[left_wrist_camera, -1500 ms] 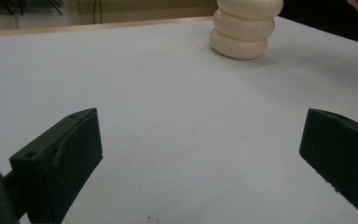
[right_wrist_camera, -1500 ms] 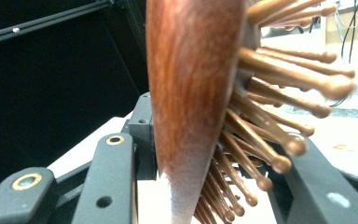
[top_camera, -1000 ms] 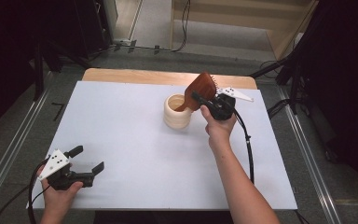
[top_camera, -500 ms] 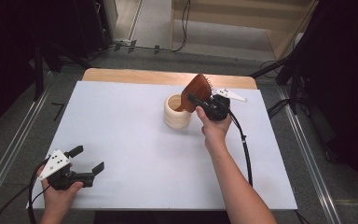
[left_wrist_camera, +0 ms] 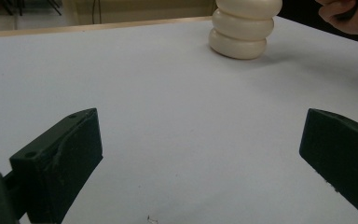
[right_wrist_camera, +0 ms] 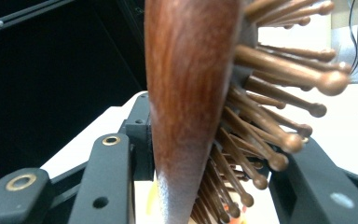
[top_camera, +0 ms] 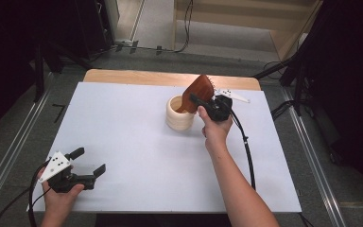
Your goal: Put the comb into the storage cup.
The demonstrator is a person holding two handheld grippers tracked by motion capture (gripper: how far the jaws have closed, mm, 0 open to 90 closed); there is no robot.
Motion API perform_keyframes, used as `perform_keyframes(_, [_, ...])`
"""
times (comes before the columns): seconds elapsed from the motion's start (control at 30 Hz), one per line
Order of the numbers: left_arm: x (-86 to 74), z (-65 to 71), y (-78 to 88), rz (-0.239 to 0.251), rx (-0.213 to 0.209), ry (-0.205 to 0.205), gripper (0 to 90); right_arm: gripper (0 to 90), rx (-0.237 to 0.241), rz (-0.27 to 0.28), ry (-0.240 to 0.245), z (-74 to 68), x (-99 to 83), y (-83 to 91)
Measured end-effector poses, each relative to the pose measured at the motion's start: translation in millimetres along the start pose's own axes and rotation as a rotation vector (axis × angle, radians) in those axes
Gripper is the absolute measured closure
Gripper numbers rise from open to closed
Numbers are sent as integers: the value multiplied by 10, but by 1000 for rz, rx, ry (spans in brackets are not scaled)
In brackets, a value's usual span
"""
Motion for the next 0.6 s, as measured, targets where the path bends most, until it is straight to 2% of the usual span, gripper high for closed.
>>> perform_keyframes(0.2, [-2,0,-2,-3,1,-2,0,489,-8,-8,-36,48,-3,1])
perform_keyframes(0.43, [-1,3,-6,-1,-3,-4,0,432,-16,-11,-29,89,0,12])
perform_keyframes(0.6, [-2,4,-8,-1,-3,-6,0,393,-11,-11,-47,116,12,29])
Point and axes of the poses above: each handheld gripper's, and its own axes: y roughly backward along the jaws, x roughly out of its top, z roughly to its right, the point moved 8 cm from there along -y, roughly forward along the jaws, and after that the axes turned 6 degrees about y, right-handed, at the moved point
